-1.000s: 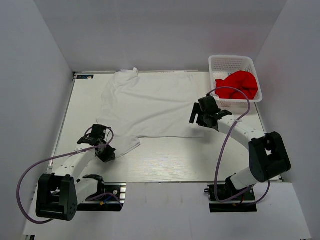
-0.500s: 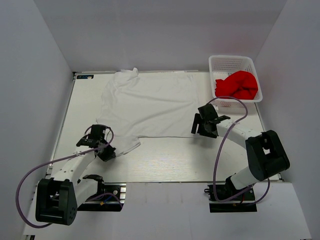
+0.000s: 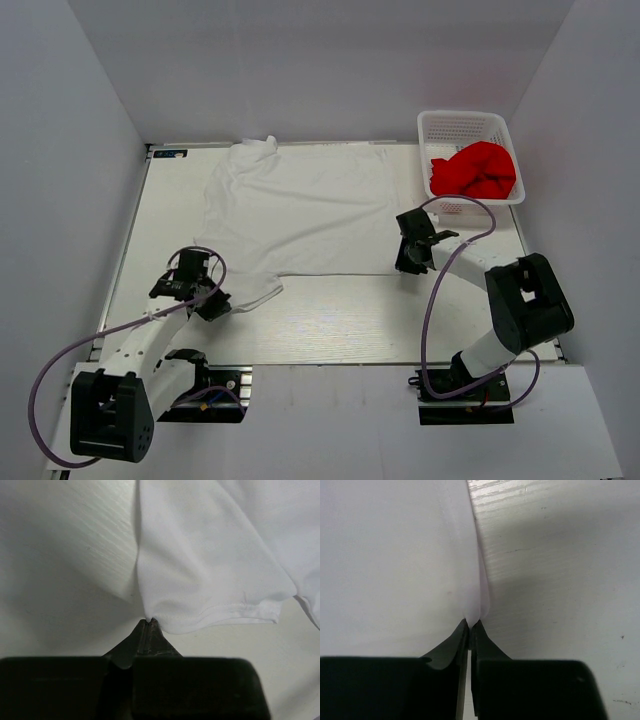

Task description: Fold and stack the t-shirts

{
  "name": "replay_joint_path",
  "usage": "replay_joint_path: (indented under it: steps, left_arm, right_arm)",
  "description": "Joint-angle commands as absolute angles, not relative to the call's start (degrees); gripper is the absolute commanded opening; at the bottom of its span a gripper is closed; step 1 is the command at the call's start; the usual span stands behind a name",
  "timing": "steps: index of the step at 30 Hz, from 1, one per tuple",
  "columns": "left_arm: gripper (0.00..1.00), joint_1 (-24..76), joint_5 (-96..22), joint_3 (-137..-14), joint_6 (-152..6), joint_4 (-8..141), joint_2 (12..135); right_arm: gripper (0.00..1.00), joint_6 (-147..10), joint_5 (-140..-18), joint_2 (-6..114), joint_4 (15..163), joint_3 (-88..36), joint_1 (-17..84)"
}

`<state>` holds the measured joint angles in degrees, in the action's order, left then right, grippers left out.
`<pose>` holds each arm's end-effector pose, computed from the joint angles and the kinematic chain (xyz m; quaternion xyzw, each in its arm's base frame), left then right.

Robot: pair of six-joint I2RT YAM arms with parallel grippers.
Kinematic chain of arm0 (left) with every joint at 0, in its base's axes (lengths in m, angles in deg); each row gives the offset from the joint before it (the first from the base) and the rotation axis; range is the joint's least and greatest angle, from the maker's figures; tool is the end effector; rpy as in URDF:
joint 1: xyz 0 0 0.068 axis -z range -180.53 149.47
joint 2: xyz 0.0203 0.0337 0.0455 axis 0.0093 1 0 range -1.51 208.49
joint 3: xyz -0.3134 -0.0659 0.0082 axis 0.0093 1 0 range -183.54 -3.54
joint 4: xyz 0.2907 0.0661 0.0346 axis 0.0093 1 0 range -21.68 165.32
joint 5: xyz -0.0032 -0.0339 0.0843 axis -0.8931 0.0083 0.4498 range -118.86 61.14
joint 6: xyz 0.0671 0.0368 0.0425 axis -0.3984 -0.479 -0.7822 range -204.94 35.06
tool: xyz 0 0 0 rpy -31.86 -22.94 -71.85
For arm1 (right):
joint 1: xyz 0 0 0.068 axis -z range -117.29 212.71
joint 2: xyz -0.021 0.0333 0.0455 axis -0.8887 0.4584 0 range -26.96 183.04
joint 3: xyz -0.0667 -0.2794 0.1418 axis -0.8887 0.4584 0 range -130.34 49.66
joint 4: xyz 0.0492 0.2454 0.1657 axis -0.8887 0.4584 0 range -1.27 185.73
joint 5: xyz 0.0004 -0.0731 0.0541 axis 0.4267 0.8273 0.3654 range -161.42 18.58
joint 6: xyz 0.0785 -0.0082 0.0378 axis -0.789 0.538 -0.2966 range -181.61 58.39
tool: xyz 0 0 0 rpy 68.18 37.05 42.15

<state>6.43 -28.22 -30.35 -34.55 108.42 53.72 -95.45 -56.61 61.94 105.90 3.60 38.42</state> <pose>0.1758 -0.0207 0.1461 -0.3645 0.9124 -0.0846 0.1661 0.3170 0.1214 0.1468 0.1129 0.9518 0.0159 0.2848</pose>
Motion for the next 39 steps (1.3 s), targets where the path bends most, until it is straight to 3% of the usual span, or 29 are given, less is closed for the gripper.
replay_joint_path:
  steps: [1, 6, 14, 27, 39]
  left_arm:
    - [0.00, 6.6, -30.7, -33.1, -37.6, 105.3, 50.6]
    - [0.00, 6.6, -36.8, -36.9, -39.1, 98.5, 49.9]
    - [0.00, 6.6, -34.9, -45.2, -40.2, 89.8, 56.8]
    - [0.00, 5.5, -32.8, -63.7, -45.2, 84.3, 77.6]
    - [0.00, 5.5, -30.0, -83.1, -56.6, 78.4, 97.8]
  right_arm:
    - [0.03, -94.7, -57.3, 63.4, 105.7, 3.5, 38.6]
    - [0.00, -91.9, -60.3, 63.3, 108.9, -0.9, 38.5]
    - [0.00, -89.3, -60.2, 63.0, 114.6, -9.7, 38.7]
    - [0.00, -88.1, -58.0, 70.9, 118.7, -27.4, 41.8]
    - [0.00, -86.1, -57.2, 86.7, 122.4, -45.5, 46.0]
